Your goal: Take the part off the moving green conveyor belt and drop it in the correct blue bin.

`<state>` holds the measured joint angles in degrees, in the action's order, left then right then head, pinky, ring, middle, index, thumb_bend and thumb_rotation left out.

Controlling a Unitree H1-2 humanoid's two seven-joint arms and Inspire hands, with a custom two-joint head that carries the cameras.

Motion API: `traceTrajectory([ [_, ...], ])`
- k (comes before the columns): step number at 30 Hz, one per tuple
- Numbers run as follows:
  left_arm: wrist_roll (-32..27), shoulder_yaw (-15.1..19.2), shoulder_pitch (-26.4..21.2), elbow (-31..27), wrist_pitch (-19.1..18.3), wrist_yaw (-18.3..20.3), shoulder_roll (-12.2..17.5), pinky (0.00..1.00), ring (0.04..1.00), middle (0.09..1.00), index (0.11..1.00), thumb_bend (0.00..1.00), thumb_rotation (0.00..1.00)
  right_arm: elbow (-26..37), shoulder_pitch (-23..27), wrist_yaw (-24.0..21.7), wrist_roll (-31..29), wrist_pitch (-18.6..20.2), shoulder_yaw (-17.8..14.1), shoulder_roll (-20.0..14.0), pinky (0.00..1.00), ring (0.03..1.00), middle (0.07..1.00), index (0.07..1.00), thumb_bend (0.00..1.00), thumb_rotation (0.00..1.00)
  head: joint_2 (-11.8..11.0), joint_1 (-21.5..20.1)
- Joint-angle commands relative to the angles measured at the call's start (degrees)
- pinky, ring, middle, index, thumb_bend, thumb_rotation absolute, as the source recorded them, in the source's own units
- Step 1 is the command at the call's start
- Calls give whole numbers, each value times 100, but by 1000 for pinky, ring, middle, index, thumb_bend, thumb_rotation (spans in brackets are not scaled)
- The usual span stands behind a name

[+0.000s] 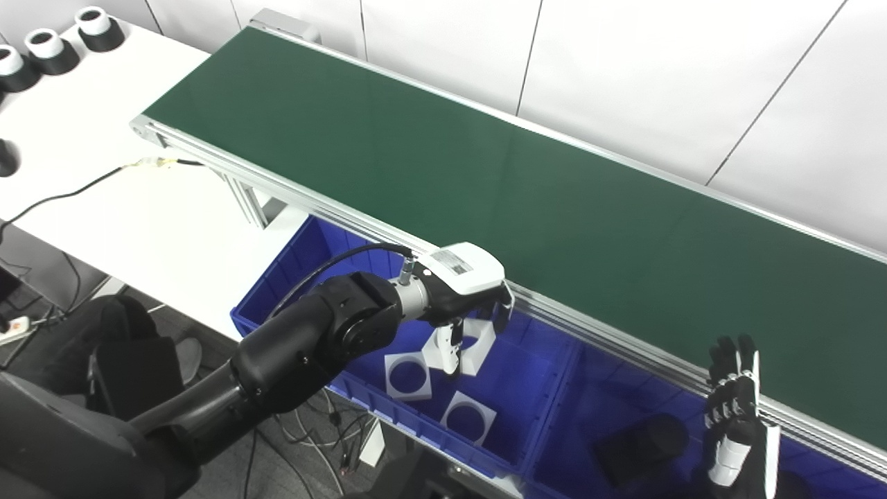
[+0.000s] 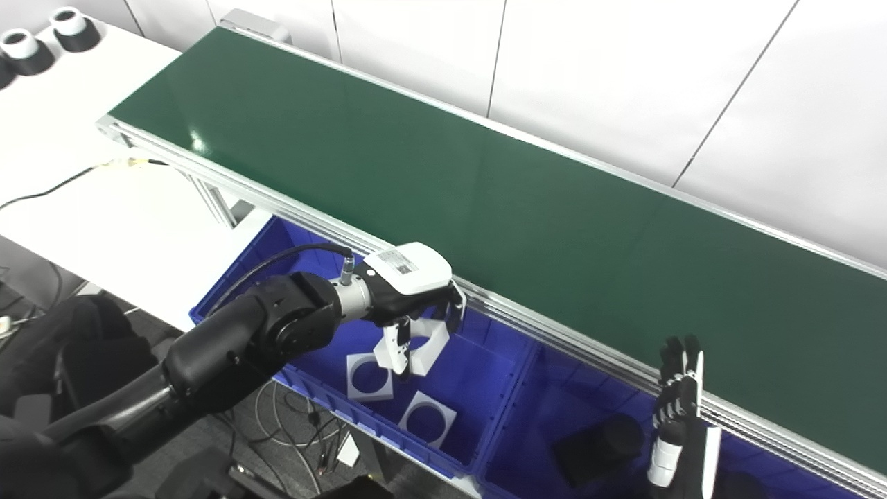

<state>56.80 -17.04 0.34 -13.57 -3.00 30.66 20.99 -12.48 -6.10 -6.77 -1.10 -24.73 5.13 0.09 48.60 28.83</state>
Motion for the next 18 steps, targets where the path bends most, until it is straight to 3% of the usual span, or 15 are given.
traceTrajectory([
  [1,-28,61,9,96,-54,-413,-57,351,388,495,564,494,0,170,35,-42,-54,-212,15,36,998,968,960,1000,864,1000,-6,-32],
  [11,77,-138,32,882,-12,-1113,-185,373,392,499,558,496,0,175,-2,-66,-97,-212,8,24,1000,969,959,1000,869,1000,-36,-28],
  [18,42,-171,-9,974,-73,-1248,-156,359,394,501,548,497,0,195,-21,-59,-76,-213,9,26,997,965,960,1000,864,1000,-48,-62],
])
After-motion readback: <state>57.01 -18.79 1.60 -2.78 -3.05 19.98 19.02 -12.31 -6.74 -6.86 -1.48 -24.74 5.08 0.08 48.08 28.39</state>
